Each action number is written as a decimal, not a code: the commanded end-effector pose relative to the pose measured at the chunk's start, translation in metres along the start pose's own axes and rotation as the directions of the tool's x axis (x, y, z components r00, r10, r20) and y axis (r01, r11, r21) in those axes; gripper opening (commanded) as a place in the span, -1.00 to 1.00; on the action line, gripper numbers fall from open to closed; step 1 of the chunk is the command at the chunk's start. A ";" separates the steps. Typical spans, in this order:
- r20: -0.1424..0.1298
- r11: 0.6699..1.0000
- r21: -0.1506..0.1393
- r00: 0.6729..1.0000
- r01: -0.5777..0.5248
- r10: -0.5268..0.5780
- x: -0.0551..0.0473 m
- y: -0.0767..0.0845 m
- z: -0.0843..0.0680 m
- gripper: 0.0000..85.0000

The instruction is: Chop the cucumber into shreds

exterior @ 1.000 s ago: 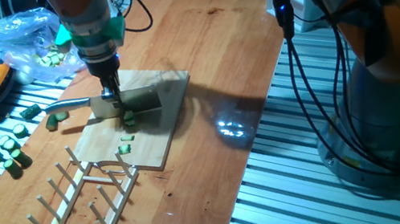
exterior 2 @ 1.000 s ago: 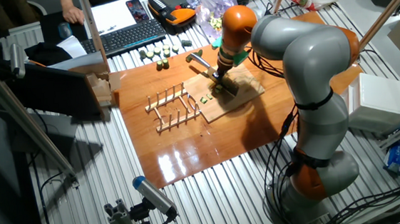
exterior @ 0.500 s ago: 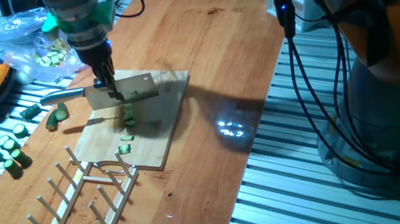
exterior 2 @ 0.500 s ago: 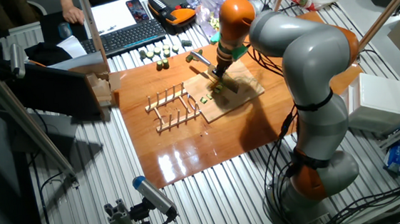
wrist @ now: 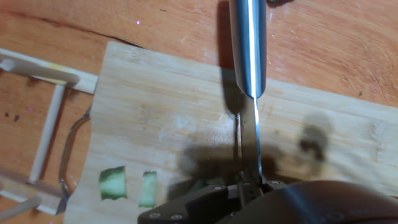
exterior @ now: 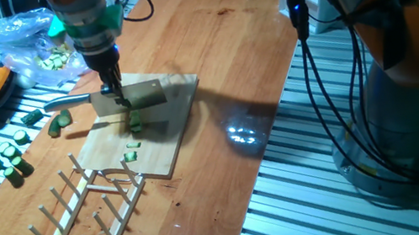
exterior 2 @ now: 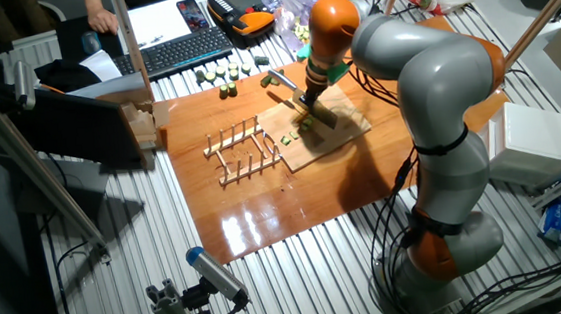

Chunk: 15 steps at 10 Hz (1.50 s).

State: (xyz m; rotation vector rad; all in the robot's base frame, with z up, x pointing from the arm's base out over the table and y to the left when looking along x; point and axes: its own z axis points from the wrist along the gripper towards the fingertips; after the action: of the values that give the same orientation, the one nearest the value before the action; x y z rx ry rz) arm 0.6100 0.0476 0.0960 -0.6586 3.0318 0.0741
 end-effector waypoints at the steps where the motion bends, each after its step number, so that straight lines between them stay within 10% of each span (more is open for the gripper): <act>1: 0.007 1.000 -0.002 1.000 0.005 -0.005 0.000 -0.002 0.006 -1.00; 4: 0.033 1.000 -0.018 0.999 0.010 -0.009 0.000 -0.005 0.023 -1.00; 8: -0.014 1.000 -0.012 1.000 -0.009 0.009 -0.001 0.000 -0.011 -1.00; 15: -0.002 1.000 0.009 1.000 -0.006 0.006 0.001 -0.008 -0.008 -1.00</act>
State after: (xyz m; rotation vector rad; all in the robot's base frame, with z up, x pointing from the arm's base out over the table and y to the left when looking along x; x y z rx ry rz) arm 0.6119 0.0392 0.1040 -0.6484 3.0339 0.0602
